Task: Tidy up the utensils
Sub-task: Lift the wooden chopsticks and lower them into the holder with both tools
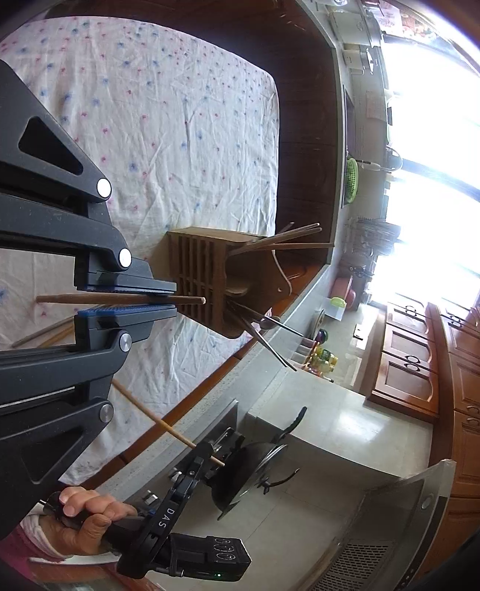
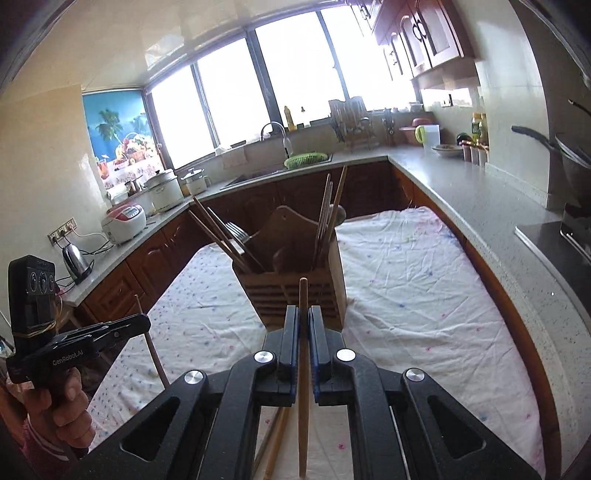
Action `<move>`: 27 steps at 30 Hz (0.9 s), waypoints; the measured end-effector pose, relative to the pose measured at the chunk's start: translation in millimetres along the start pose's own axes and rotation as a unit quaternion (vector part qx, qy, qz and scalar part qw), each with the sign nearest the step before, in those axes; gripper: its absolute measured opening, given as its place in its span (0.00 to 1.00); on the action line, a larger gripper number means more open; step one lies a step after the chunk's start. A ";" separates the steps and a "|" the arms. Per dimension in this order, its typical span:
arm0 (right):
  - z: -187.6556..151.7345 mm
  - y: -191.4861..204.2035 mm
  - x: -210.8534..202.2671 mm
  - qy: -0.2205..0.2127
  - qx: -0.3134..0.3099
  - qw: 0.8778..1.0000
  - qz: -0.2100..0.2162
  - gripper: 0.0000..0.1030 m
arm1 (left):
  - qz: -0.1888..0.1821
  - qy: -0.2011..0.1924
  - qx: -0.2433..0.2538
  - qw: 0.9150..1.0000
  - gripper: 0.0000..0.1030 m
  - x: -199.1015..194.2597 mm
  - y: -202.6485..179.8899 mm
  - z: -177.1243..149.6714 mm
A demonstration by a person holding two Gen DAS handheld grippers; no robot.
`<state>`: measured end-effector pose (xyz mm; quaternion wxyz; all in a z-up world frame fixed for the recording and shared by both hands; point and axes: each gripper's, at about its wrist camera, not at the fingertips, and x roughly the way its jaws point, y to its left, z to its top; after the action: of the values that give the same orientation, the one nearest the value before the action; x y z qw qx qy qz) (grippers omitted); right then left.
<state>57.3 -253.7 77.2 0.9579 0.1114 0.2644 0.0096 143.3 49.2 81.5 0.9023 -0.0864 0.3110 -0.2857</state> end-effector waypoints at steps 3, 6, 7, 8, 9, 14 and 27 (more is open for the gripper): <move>9.9 -0.3 -4.2 -0.014 -0.002 1.000 -0.003 0.05 | 0.002 -0.011 -0.001 1.000 0.04 -6.4 0.4 0.5; 17.8 -1.0 -5.2 -0.022 0.000 1.000 -0.002 0.05 | 0.006 -0.017 -0.002 1.000 0.04 -10.7 3.2 1.9; 19.3 -0.8 -5.2 -0.024 0.000 1.000 -0.003 0.05 | 0.007 -0.018 -0.003 1.000 0.04 -10.0 2.8 1.9; 21.0 -0.5 -4.5 -0.025 -0.002 1.000 -0.003 0.05 | 0.008 -0.020 -0.003 1.000 0.04 -10.2 2.8 2.1; 22.2 -0.4 -4.2 -0.026 -0.002 1.000 -0.003 0.05 | 0.008 -0.022 -0.003 1.000 0.04 -10.4 2.9 3.3; 24.3 -2.4 -4.9 -0.029 -0.001 1.000 -0.002 0.05 | 0.013 -0.032 0.006 0.999 0.04 -5.1 -1.6 10.7; 56.1 -3.2 -4.5 -0.060 -0.001 0.998 0.003 0.05 | 0.026 -0.081 0.032 0.996 0.04 2.2 -19.1 51.0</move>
<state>81.8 -268.9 125.6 0.9722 0.1120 0.2057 0.0058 167.0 31.1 127.2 0.9338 -0.0725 0.2300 -0.2642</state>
